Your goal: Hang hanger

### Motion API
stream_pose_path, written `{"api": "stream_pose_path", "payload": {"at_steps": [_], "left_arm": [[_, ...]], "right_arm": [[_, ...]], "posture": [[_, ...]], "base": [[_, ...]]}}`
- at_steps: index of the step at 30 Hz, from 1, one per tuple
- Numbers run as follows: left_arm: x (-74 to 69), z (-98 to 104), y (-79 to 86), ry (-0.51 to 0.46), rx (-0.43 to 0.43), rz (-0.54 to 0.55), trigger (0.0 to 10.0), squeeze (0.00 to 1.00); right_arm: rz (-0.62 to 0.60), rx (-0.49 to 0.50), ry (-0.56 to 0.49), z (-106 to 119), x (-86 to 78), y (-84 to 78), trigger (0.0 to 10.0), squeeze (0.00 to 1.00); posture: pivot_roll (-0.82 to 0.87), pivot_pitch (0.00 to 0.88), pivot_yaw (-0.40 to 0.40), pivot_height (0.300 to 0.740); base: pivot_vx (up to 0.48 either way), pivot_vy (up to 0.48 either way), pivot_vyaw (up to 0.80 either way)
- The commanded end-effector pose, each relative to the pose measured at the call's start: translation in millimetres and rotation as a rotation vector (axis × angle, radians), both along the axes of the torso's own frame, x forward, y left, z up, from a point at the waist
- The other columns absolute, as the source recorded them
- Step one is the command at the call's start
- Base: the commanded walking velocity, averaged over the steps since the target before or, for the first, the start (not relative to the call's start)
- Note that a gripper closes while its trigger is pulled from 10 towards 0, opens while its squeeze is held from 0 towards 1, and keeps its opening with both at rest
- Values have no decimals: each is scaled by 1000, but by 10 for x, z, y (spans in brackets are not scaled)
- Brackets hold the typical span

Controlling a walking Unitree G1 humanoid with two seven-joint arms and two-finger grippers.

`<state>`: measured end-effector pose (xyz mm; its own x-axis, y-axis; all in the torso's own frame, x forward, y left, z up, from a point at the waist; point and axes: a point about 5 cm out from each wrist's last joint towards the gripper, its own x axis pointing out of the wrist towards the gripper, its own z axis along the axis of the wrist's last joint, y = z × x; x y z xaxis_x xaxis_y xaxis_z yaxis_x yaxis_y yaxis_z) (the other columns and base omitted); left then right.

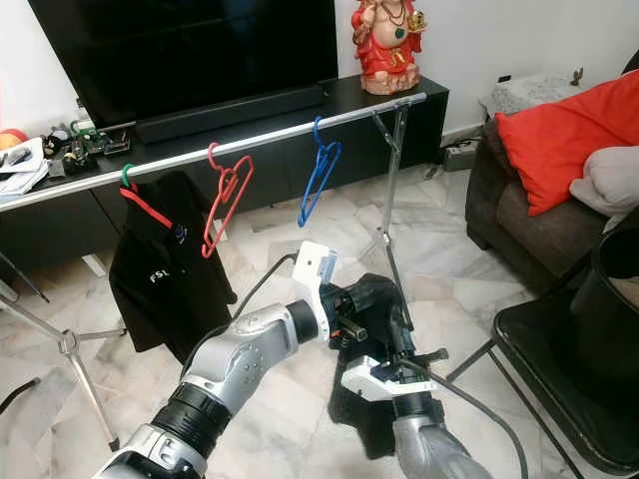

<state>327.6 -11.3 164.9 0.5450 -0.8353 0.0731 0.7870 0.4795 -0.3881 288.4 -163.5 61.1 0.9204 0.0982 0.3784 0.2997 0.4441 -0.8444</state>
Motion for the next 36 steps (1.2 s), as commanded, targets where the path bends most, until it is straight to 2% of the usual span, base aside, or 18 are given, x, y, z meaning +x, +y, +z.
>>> {"api": "stream_pose_path", "payload": {"at_steps": [1,13,17,18,19,21,22,23,24,26,27,29,31,34,36], "left_arm": [[-91,99,-178,-10,-56,-49,10000,0],[-93,94,-180,-11,-49,-48,10000,0],[-95,93,-179,-41,-18,-47,10000,0],[-99,93,-180,-49,-14,-48,10000,0],[-99,93,-180,-49,-14,-48,10000,0],[-105,90,-180,-56,-7,-51,10000,0],[-105,90,-180,-56,-7,-51,10000,0],[-105,90,-178,-58,-6,-51,10000,0],[-105,89,-177,-56,-6,-50,10000,0],[-105,89,-176,-56,-6,-49,10000,0],[-104,89,-175,-58,-4,-48,10000,0],[-104,89,-174,-59,-3,-47,10000,0],[-101,84,-171,-58,0,-45,10000,0],[-99,81,-168,-57,3,-44,10000,0],[-98,80,-167,-55,3,-43,10000,0]], "right_arm": [[13,54,-25,59,16,66,0,0],[54,61,-26,86,11,161,0,0],[42,119,17,48,5,155,0,0],[16,178,32,34,1,130,0,0],[16,178,32,34,1,130,0,0],[-35,325,81,0,3,65,0,0],[-35,325,81,0,3,65,0,0],[-47,370,89,-2,4,46,0,0],[-75,457,109,-14,7,8,0,0],[-89,506,118,-19,7,-13,0,0],[-105,584,134,-27,10,-44,0,0],[-119,646,150,-39,11,-69,0,0],[-129,772,180,-56,21,-102,0,0],[-90,792,220,-67,37,-80,0,0],[-23,748,273,-90,37,9,0,0]], "posture": [[-73,48,178,740],[-75,51,178,740],[-73,53,177,740],[-72,52,177,740],[-72,52,177,740],[-72,53,176,740],[-72,53,176,740],[-72,53,176,740],[-72,54,177,740],[-72,54,177,740],[-72,54,177,740],[-72,54,177,740],[-71,54,177,740],[-73,54,177,740],[-73,54,177,740]], "base": [[0,0,0],[0,0,0],[0,0,0],[0,0,0],[0,0,0],[0,0,0],[0,0,0],[0,0,0],[0,0,0],[0,0,0],[0,0,0],[0,0,0],[0,0,0],[0,0,0],[0,0,0]]}}
